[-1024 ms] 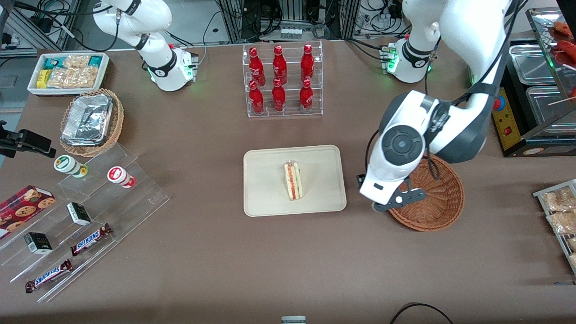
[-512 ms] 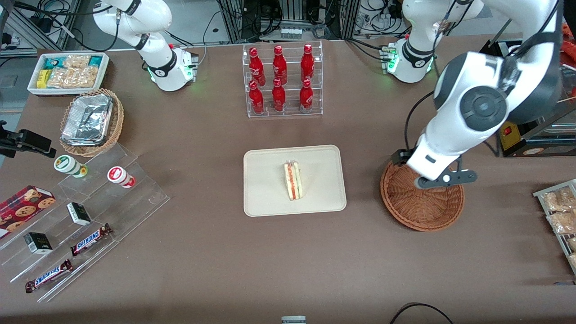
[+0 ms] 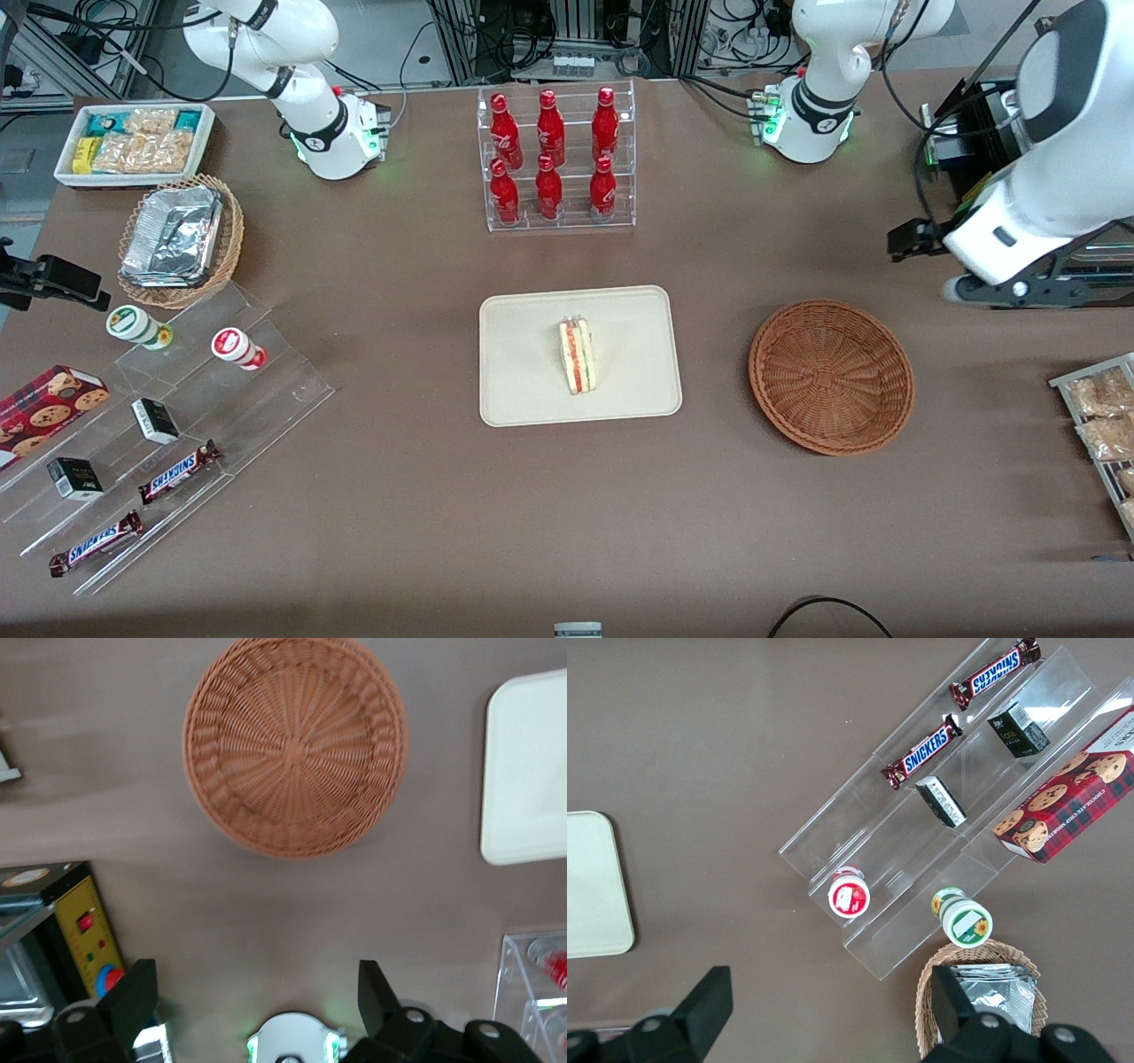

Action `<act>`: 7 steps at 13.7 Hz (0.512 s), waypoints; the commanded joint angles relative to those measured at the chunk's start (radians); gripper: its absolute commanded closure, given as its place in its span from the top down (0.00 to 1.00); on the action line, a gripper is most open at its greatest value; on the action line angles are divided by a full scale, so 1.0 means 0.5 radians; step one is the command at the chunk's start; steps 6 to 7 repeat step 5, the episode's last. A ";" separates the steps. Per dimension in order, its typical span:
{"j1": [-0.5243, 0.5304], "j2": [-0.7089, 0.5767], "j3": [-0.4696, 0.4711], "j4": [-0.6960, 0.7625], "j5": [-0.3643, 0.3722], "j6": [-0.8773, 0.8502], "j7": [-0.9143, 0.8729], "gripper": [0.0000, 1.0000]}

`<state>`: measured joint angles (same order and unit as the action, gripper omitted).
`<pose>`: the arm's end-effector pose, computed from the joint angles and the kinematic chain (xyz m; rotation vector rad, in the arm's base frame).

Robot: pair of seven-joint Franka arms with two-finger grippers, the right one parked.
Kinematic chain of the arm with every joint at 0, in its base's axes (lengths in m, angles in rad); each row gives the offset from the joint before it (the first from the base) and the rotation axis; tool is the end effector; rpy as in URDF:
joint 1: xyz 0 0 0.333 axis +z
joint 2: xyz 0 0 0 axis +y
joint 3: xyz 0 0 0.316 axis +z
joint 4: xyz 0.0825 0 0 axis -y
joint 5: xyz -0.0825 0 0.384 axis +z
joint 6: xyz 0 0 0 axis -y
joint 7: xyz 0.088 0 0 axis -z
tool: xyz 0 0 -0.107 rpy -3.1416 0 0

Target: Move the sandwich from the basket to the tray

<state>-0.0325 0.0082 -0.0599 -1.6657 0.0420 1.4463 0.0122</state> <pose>0.5353 -0.0445 0.5669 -3.0672 0.1599 0.3482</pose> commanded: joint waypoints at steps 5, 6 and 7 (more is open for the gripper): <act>0.004 -0.121 0.104 0.000 -0.035 -0.125 0.086 1.00; 0.004 -0.121 0.104 0.000 -0.035 -0.125 0.086 1.00; 0.004 -0.121 0.104 0.000 -0.035 -0.125 0.086 1.00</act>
